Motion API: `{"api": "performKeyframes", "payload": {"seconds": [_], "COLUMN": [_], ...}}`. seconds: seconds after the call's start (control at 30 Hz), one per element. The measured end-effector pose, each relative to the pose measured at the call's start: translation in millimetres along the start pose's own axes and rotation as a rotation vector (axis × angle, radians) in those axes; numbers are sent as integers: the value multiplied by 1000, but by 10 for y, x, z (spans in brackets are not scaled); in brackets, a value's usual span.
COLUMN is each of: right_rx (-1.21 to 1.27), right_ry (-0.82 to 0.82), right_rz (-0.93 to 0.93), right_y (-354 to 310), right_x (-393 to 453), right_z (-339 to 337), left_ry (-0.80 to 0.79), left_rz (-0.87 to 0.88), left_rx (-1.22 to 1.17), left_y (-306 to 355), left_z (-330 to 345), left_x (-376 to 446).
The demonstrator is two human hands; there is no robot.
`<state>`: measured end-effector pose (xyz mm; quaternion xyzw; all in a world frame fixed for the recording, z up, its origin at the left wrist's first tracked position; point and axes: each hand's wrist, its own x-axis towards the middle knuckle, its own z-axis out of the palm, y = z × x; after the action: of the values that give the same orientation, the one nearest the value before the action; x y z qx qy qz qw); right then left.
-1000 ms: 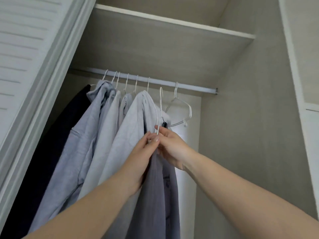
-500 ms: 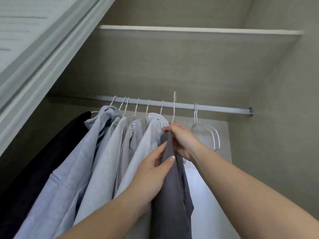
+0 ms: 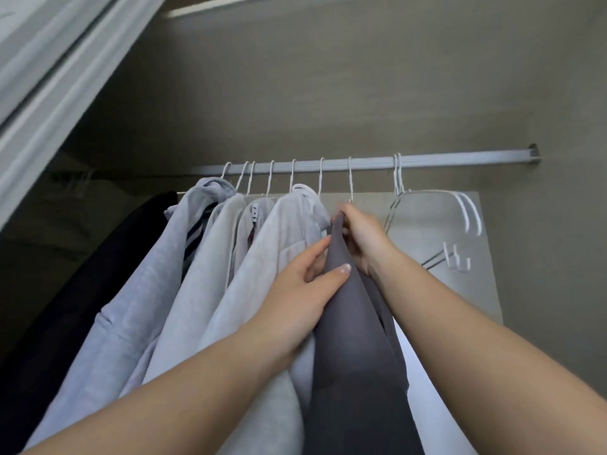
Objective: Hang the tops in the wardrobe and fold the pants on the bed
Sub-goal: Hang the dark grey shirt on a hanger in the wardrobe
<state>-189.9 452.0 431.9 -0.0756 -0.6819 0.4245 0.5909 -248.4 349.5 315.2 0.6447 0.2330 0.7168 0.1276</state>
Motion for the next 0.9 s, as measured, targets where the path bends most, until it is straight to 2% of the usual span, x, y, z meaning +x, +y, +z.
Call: {"api": "performKeyframes", "payload": {"seconds": [0.13, 0.2, 0.4, 0.53, 0.73, 0.9], "right_rx": [-96, -90, 30, 15, 137, 332], "right_ry": [129, 80, -114, -195, -458, -652], "right_rz": [-296, -466, -636, -611, -375, -194], "right_y": [76, 183, 481, 583, 546, 222], "right_x": [-369, -695, -1777, -2350, -3264, -4210], "right_z": [203, 324, 644, 864, 1231, 1659], "left_ry": [31, 28, 160, 260, 419, 642], "left_rz": [-5, -19, -42, -81, -139, -222], "left_rx": [-2, -15, -4, 97, 264, 426], "left_y": [35, 67, 357, 630, 1212, 2087], "left_z": [-127, -214, -566, -738, -1014, -1115], "left_x": [-238, -408, -1091, -1580, -2501, -3654]}}
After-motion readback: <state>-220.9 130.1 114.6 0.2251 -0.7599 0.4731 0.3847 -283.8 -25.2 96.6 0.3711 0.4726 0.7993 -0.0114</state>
